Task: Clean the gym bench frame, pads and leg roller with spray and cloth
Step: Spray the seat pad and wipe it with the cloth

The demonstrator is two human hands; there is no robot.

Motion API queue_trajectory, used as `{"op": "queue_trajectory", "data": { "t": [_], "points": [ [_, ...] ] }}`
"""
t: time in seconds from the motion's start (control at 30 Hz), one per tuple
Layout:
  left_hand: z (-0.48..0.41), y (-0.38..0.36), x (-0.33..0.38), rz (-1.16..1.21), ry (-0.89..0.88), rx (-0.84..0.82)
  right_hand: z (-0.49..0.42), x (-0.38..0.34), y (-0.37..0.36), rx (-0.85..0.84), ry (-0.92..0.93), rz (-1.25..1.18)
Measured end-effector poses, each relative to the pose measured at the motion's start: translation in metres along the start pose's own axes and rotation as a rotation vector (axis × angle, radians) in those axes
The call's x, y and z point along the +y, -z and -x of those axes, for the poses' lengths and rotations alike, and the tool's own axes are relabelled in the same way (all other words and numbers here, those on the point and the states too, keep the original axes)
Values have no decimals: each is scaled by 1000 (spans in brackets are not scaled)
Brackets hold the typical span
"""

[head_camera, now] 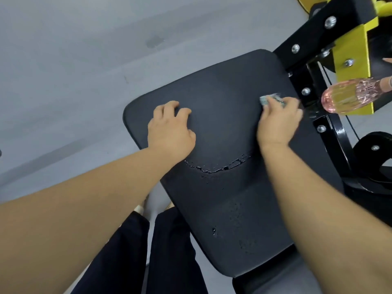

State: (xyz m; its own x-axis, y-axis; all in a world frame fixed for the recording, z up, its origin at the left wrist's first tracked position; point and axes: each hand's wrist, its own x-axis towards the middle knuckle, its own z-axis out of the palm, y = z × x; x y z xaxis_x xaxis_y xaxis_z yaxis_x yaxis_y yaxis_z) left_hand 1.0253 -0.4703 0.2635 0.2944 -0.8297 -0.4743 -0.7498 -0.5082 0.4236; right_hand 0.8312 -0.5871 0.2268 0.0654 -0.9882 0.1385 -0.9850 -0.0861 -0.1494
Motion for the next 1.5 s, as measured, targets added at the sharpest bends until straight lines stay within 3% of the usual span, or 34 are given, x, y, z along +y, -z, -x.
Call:
{"op": "queue_trajectory", "data": {
  "t": [0.07, 0.13, 0.23, 0.3, 0.43, 0.47, 0.53, 0.67, 0.73, 0.8, 0.93, 1.0, 1.03, 1.17, 1.23, 1.27, 1.37, 1.43, 1.5],
  "points": [
    [-7, -1, 8, -3, 66, 1, 29, -30, -5, -34, 189, -66],
    [-10, -2, 15, 4, 126, 6, 61, -43, -2, -101, 528, -133],
    [-13, -3, 24, -20, 132, 16, 41, -13, 8, -194, 891, -192],
    [-17, -4, 30, -54, 82, 39, -3, 16, 6, -124, 807, -92],
    [-36, -2, 38, -64, 123, -20, -71, 48, -1, -74, 53, -7],
    [-41, -1, 40, -95, 143, -37, -69, 38, -4, -70, -28, 12],
    [-46, 1, 40, -156, 156, -46, -46, 1, -12, -95, 57, -54],
    [-46, 4, 37, -203, 145, -47, 3, -41, -19, -185, 748, -183],
    [-45, 5, 35, -221, 134, -60, -29, -21, -18, -188, 892, -186],
    [-45, 6, 36, -236, 134, -71, -74, 5, -18, -113, 710, -83],
    [-48, 6, 37, -278, 133, -80, -120, 26, -26, -105, 58, -21],
    [-48, 6, 38, -302, 126, -85, -102, -7, -32, -127, 54, -3],
    [-48, 6, 39, -315, 125, -92, -86, -29, -32, -153, 138, -45],
    [-45, 3, 37, -356, 117, -95, -37, -73, -37, -232, 740, -149],
    [-44, 3, 37, -359, 108, -104, -69, -59, -38, -201, 852, -85],
    [-44, 2, 36, -359, 113, -110, -90, -49, -35, -186, 775, -46],
    [-45, 2, 37, -350, 116, -115, -146, -13, -39, -206, 273, 100],
    [-46, 3, 38, -344, 114, -118, -153, -14, -40, -201, 124, 159],
    [-46, 3, 39, -337, 117, -121, -135, -40, -42, -219, 131, 147]
  ]
}}
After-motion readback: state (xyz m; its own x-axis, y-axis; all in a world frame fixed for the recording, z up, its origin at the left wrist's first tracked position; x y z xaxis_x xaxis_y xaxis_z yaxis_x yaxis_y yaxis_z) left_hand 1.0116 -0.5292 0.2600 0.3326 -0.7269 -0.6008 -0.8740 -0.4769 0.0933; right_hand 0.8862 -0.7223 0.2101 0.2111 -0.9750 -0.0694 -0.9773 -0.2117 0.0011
